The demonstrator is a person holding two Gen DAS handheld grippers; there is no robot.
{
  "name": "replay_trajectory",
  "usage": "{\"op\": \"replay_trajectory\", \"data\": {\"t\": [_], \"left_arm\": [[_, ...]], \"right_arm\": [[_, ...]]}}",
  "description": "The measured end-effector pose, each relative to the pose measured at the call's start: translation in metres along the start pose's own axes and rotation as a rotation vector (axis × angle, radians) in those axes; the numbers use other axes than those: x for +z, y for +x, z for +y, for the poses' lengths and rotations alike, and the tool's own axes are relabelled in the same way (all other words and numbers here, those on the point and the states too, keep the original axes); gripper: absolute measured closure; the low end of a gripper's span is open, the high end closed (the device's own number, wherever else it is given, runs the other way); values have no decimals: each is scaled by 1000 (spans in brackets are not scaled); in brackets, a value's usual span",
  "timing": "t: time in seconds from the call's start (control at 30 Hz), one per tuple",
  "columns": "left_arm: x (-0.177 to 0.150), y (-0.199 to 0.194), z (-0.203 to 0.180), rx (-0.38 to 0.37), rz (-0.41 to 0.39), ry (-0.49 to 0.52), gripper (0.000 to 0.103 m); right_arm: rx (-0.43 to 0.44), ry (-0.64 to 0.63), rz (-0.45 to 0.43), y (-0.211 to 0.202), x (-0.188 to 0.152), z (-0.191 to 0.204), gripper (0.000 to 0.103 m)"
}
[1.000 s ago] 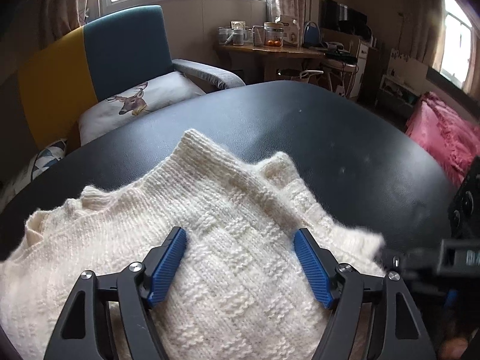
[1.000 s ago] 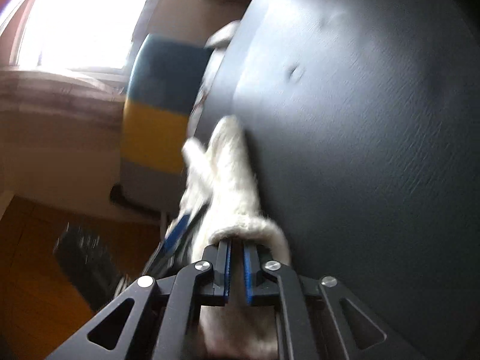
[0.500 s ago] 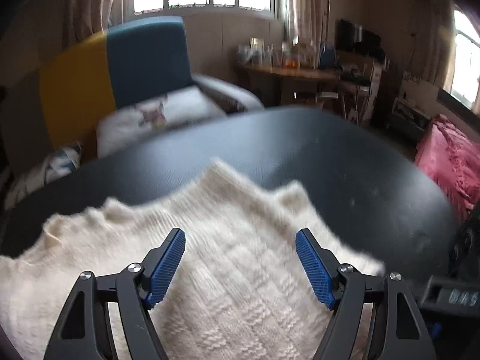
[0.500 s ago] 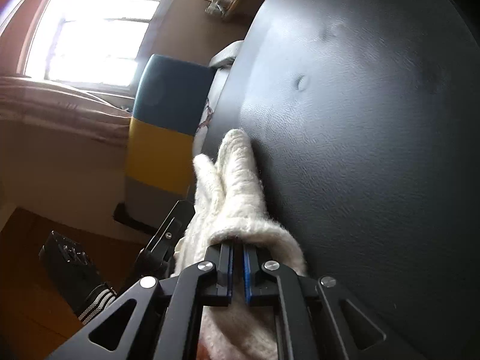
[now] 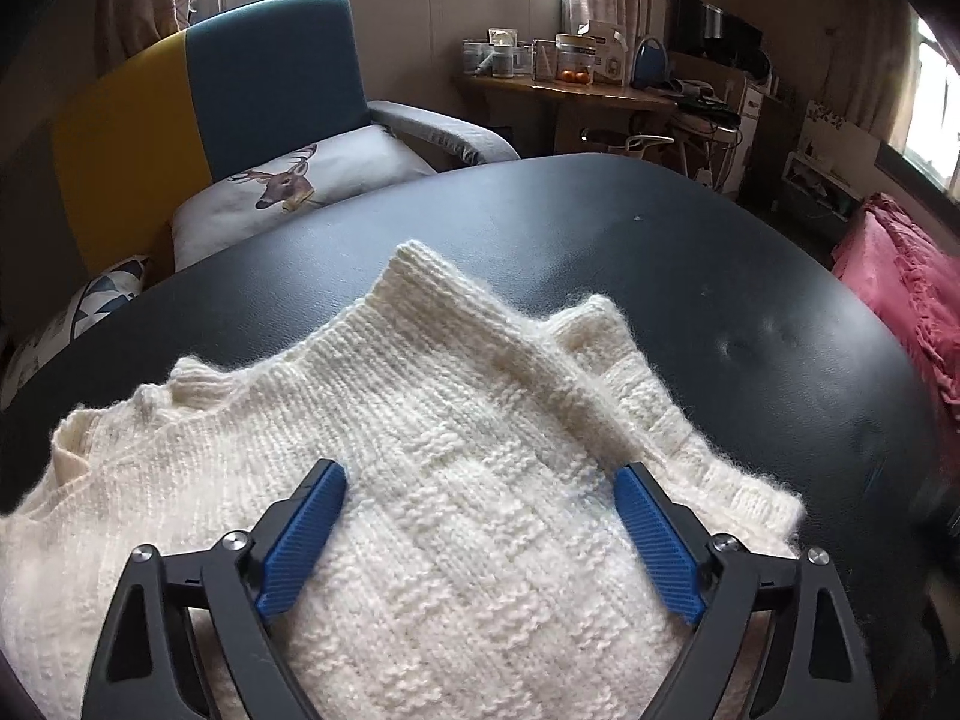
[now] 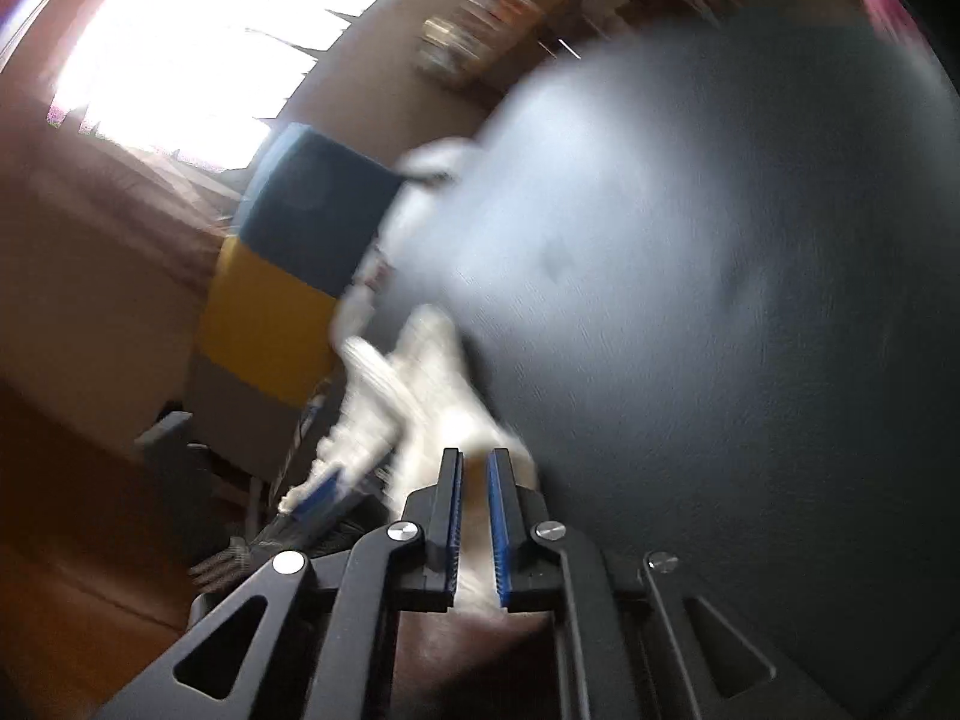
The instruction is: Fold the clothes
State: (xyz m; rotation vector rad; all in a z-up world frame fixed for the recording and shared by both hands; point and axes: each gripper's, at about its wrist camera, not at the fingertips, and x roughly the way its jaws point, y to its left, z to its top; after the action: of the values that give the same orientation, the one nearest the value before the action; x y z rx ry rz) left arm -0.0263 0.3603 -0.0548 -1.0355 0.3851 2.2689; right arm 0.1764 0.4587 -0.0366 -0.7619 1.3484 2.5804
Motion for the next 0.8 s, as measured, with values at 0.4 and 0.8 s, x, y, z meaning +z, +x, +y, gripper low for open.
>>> {"op": "replay_trajectory", "data": {"t": [0.4,0.8], "left_arm": [[-4,2,-2,0,3,14,6],[34,-18,-12,42,-67,115,7]], "right_arm": [[-143,-357,314,116,30,21,103],[-69,-291,325,69,37,4,78]]}}
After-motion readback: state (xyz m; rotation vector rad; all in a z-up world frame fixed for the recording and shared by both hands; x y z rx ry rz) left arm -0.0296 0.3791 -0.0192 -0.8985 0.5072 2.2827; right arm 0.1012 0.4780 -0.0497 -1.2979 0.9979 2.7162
